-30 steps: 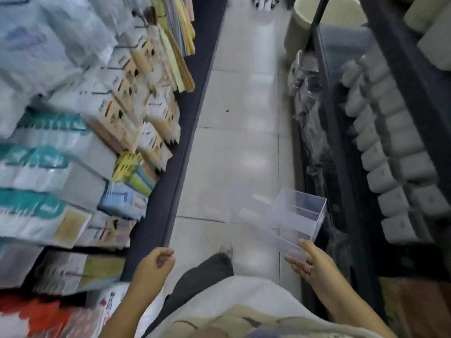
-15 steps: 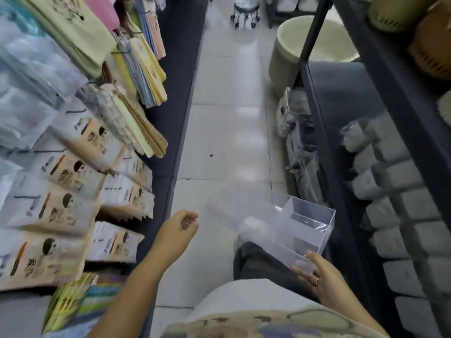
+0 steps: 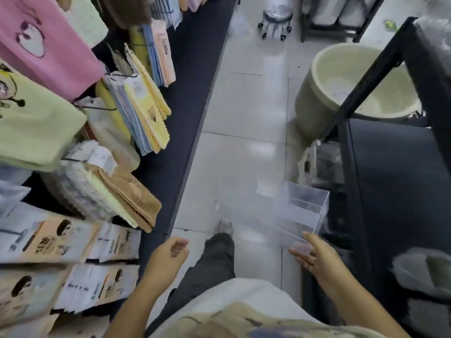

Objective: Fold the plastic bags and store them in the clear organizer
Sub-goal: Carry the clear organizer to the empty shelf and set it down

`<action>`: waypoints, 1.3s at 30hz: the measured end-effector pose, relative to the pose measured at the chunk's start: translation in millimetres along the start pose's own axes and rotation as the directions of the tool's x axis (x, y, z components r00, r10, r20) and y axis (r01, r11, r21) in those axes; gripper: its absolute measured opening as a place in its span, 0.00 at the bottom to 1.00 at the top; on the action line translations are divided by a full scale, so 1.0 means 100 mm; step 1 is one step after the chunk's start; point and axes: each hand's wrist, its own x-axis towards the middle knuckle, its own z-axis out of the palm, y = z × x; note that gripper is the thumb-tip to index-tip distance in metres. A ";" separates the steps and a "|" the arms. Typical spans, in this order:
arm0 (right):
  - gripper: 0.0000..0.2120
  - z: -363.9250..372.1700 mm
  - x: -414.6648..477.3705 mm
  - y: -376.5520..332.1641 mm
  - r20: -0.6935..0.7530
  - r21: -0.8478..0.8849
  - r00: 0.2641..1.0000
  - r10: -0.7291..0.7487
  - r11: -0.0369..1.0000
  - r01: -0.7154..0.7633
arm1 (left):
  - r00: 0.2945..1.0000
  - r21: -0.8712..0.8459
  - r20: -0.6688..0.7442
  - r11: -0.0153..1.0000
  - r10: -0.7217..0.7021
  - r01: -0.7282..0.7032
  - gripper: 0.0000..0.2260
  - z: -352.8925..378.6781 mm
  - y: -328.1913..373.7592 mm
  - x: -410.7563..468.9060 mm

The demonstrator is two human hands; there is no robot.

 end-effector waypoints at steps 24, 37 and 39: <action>0.15 1.46 4.61 -5.48 -0.038 0.023 0.999 -0.004 1.000 0.005 | 0.993 0.035 0.035 0.992 0.117 -0.118 0.05 -0.04 5.12 5.97; 0.16 2.75 7.34 -8.45 0.014 0.031 1.000 -0.016 0.999 0.015 | 0.999 0.007 -0.039 1.000 -0.001 0.001 0.06 -0.51 6.84 9.26; 0.12 2.92 7.62 -8.94 -0.010 0.048 1.000 -0.015 0.999 0.015 | 0.999 0.024 -0.029 0.999 0.038 -0.037 0.06 -0.63 7.36 9.84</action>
